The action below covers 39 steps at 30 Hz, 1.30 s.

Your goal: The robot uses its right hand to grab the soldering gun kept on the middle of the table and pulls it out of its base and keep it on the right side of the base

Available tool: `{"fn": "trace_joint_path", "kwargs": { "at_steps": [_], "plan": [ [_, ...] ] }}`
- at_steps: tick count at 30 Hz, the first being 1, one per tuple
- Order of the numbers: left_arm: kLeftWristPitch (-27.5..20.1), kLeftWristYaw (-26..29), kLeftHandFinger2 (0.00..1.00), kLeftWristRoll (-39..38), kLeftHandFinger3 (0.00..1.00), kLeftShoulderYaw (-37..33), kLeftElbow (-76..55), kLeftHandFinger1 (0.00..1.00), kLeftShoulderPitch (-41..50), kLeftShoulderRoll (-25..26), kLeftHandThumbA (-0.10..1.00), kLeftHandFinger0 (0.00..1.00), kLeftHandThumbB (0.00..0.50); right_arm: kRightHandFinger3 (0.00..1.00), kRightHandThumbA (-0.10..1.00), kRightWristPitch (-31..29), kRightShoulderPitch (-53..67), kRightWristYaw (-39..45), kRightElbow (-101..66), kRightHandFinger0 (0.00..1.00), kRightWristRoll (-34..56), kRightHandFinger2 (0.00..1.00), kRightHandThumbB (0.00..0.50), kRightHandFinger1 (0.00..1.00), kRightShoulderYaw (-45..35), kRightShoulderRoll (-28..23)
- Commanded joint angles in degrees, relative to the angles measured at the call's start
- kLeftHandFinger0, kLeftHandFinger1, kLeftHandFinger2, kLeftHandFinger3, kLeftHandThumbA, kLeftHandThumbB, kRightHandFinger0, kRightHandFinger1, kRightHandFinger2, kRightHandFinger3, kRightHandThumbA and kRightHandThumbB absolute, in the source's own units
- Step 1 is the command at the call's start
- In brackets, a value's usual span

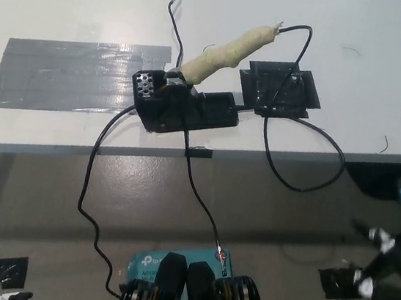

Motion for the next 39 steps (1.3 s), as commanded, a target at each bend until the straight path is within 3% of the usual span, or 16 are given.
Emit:
{"fn": "trace_joint_path", "kwargs": {
  "at_steps": [1, 2, 4, 7, 11, 13, 16, 22, 25, 27, 31, 35, 39],
  "plan": [
    [1.4, -0.7, 0.52, -0.1, 0.79, 0.4, -2.1, 0.41, 0.4, 0.9, 0.78, 0.35, 0.258, 1.0, 0.29, 3.5, -10.0, 2.0, -6.9, 1.0, 4.3, 1.0, 0.165, 1.0, -3.7, -0.2],
    [1.5, -0.8, 0.52, -0.1, 0.8, 0.5, -2.0, 0.41, 0.3, 0.9, 0.78, 0.36, 0.246, 1.0, 0.3, 4.1, -12.7, 2.0, -8.0, 1.0, 3.0, 1.0, 0.18, 1.0, -3.4, -0.2],
    [1.5, -0.8, 0.51, 0.0, 0.79, 0.5, -2.2, 0.41, 0.3, 0.9, 0.77, 0.36, 0.231, 1.0, 0.28, 4.2, -18.0, 2.4, -8.6, 0.84, 2.2, 1.0, 0.187, 1.0, -3.2, 0.5],
    [1.8, -0.9, 0.51, 0.2, 0.8, 0.4, -2.6, 0.4, 0.4, 1.1, 0.78, 0.35, 0.233, 1.0, 0.3, 3.6, -26.4, 2.7, -7.3, 0.8, 1.7, 1.0, 0.192, 0.99, -2.3, 2.2],
    [3.0, -0.8, 0.51, 0.0, 0.79, 0.7, -2.6, 0.4, -0.2, 1.1, 0.77, 0.34, 0.244, 1.0, 0.37, 4.2, -35.4, 3.6, -4.8, 0.84, -2.2, 1.0, 0.199, 0.99, 0.9, 3.6],
    [3.0, -0.8, 0.51, 0.1, 0.81, 0.7, -3.0, 0.41, -0.1, 1.3, 0.77, 0.35, 0.233, 1.0, 0.4, 2.7, -40.4, 3.1, -2.0, 1.0, -4.7, 1.0, 0.241, 1.0, 3.2, 5.5],
    [3.8, -0.8, 0.51, 0.2, 0.79, 0.6, -3.5, 0.4, 0.1, 1.3, 0.77, 0.34, 0.255, 1.0, 0.48, -2.4, -48.2, 2.8, 4.9, 1.0, -13.0, 1.0, 0.258, 1.0, 10.3, 7.5],
    [3.8, -1.0, 0.5, 0.0, 0.79, 0.6, -3.4, 0.4, 0.1, 1.1, 0.76, 0.35, 0.267, 1.0, 0.49, -7.7, -57.0, 1.5, 17.1, 1.0, -21.1, 1.0, 0.261, 1.0, 19.4, 9.7],
    [2.8, -1.1, 0.51, 0.3, 0.84, 0.4, -3.2, 0.41, 0.4, 1.2, 0.78, 0.37, 0.275, 1.0, 0.5, -7.2, -59.6, 3.9, 21.2, 1.0, -20.4, 1.0, 0.263, 1.0, 21.6, 10.5],
    [2.5, -0.9, 0.54, 0.4, 0.99, 0.5, -3.1, 0.4, 0.6, 1.1, 0.8, 0.34, 0.335, 1.0, 0.46, -3.8, -62.4, 7.0, 25.8, 1.0, -18.9, 1.0, 0.29, 1.0, 22.8, 12.6],
    [1.9, -0.8, 0.56, 0.7, 1.0, 0.4, -2.7, 0.4, 0.4, 0.9, 0.81, 0.33, 0.347, 1.0, 0.4, -5.0, -66.1, 7.5, 33.1, 1.0, -21.3, 1.0, 0.322, 1.0, 25.4, 14.6],
    [2.4, -0.5, 0.52, 0.6, 0.95, 0.2, -2.9, 0.39, 0.2, 0.2, 0.77, 0.32, 0.33, 1.0, 0.44, -7.0, -68.3, 5.9, 40.2, 1.0, -25.4, 1.0, 0.325, 1.0, 28.7, 15.4],
    [3.4, -0.9, 0.5, 1.4, 0.91, -0.8, -3.4, 0.38, -0.5, 0.7, 0.78, 0.32, 0.291, 1.0, 0.43, -6.4, -67.3, 6.4, 43.3, 1.0, -27.0, 1.0, 0.292, 1.0, 30.0, 15.9]
  ]
}}
